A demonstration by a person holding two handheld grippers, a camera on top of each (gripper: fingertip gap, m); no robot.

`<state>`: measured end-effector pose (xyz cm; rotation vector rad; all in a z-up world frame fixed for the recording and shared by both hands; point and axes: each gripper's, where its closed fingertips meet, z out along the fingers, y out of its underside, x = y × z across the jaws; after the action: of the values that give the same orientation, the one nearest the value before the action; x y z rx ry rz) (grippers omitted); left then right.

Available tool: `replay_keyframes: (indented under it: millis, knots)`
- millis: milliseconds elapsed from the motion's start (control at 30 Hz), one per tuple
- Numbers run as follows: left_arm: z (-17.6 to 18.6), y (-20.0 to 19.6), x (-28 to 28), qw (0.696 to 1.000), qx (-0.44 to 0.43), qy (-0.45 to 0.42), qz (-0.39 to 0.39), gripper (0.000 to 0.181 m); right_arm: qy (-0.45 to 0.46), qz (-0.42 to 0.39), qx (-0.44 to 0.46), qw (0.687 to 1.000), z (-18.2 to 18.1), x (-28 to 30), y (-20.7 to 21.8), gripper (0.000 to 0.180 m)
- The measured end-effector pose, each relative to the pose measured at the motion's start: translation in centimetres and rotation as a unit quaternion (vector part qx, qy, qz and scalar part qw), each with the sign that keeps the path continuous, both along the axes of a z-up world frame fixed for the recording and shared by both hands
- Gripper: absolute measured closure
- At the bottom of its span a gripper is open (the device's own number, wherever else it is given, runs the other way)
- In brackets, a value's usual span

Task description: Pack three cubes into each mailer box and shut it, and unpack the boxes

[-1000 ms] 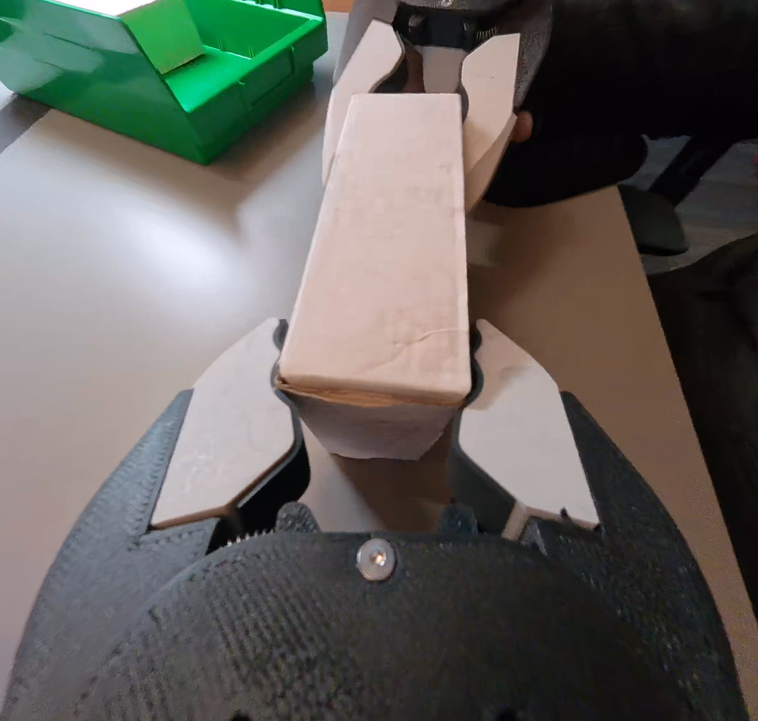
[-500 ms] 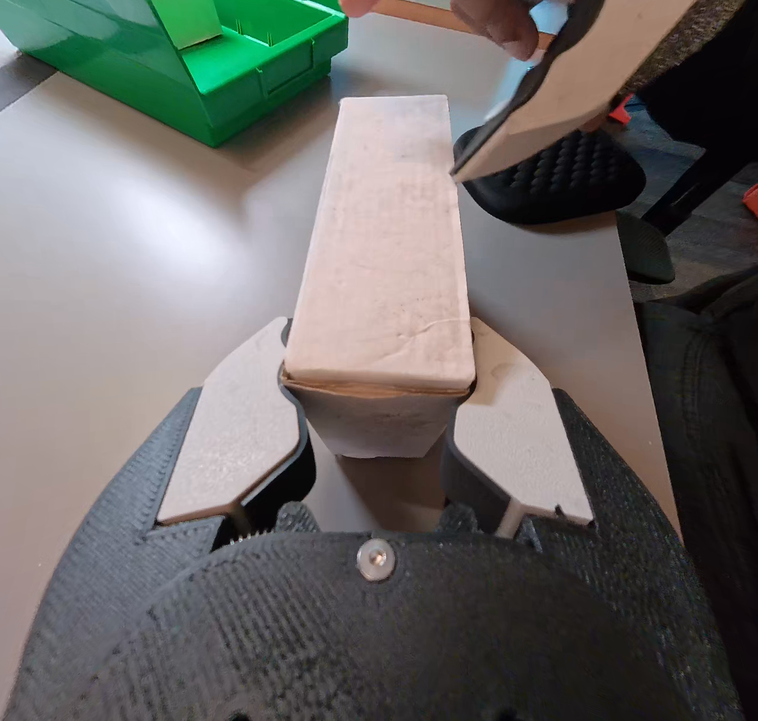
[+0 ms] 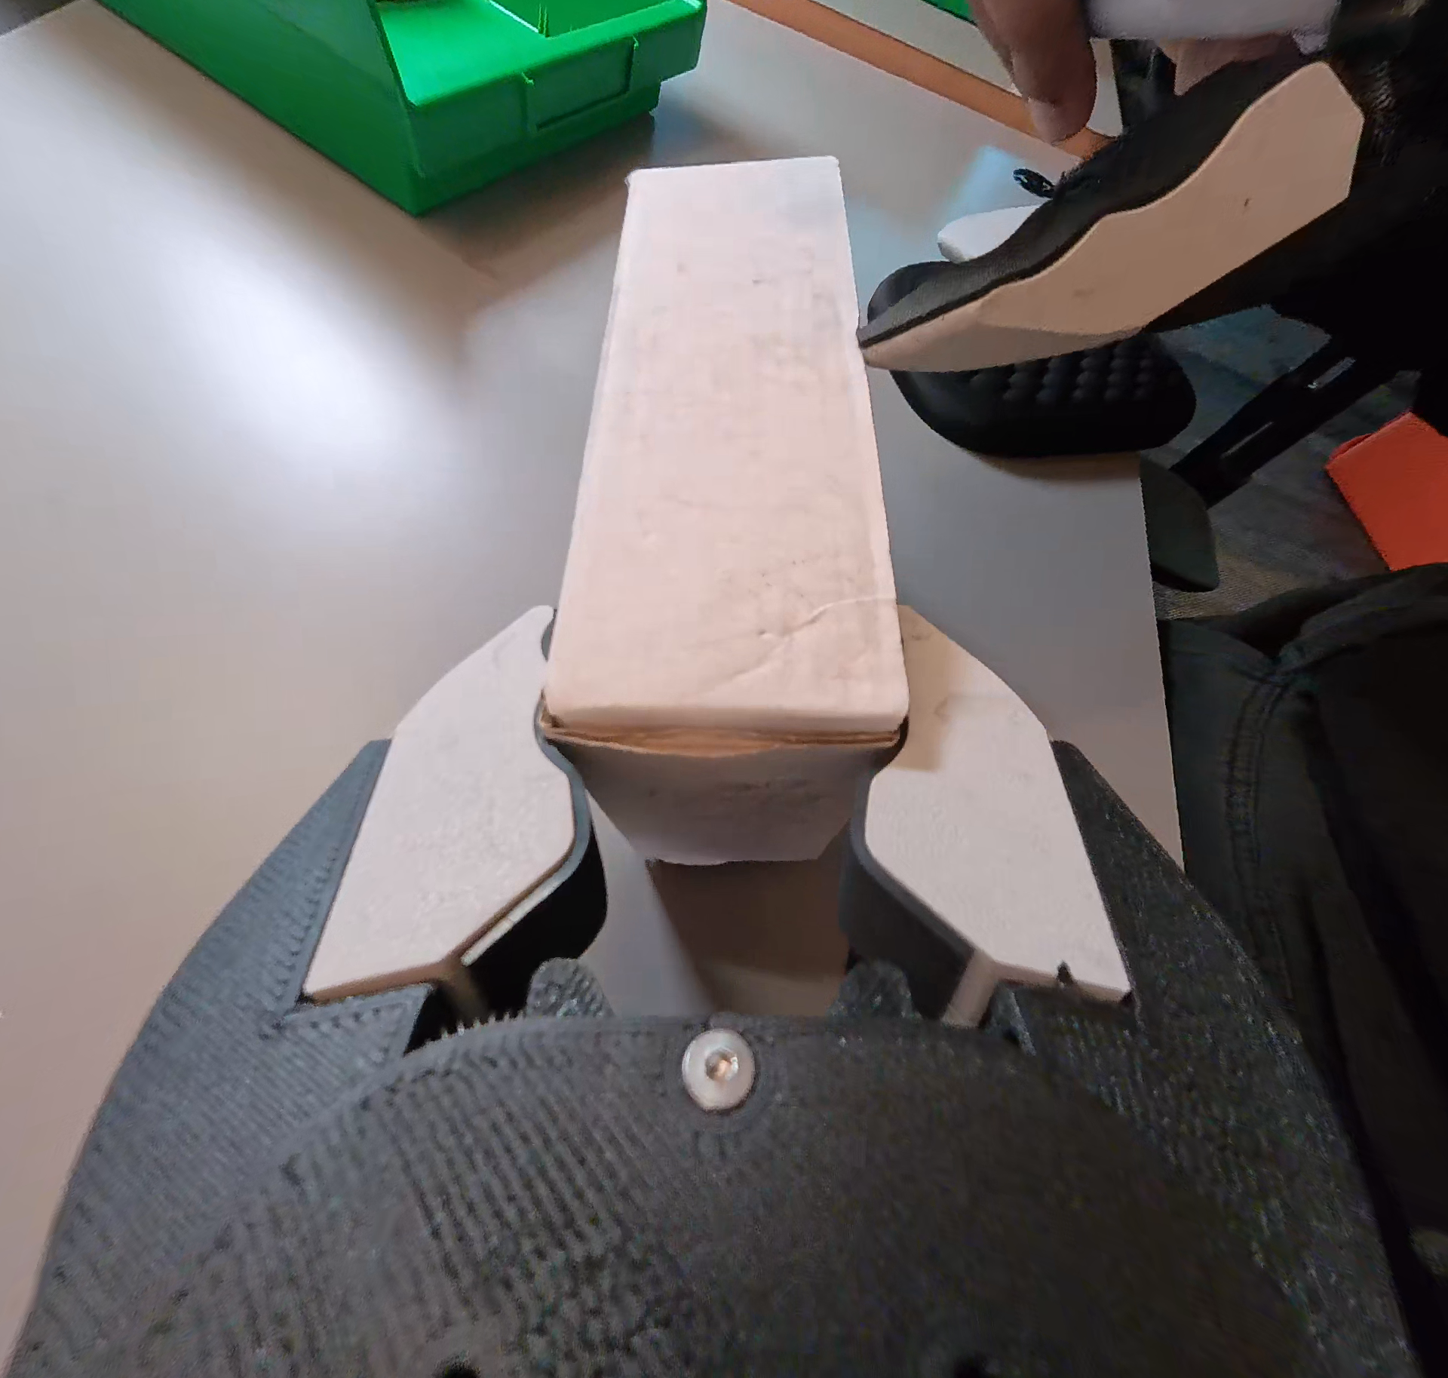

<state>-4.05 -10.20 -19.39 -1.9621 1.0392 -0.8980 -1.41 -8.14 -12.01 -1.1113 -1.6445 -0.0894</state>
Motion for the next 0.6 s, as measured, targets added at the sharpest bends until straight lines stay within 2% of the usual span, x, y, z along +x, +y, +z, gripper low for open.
replay_keyframes:
  millis: [133,267,600]
  knots:
    - [0.37,0.11,-0.15,0.999,-0.036,-0.016,0.012,0.107,-0.036,0.017,0.048,0.998,0.01,-0.35,-0.11,0.136]
    - [0.32,0.02,-0.26,0.999,-0.039,-0.017,0.012,0.107,-0.051,0.026,0.048,0.997,-0.28,-0.38,-0.13,0.131]
    - [0.39,-0.38,0.06,1.000,0.006,0.016,0.009,0.107,-0.084,0.033,-0.023,0.996,-0.02,-0.07,-0.11,0.125]
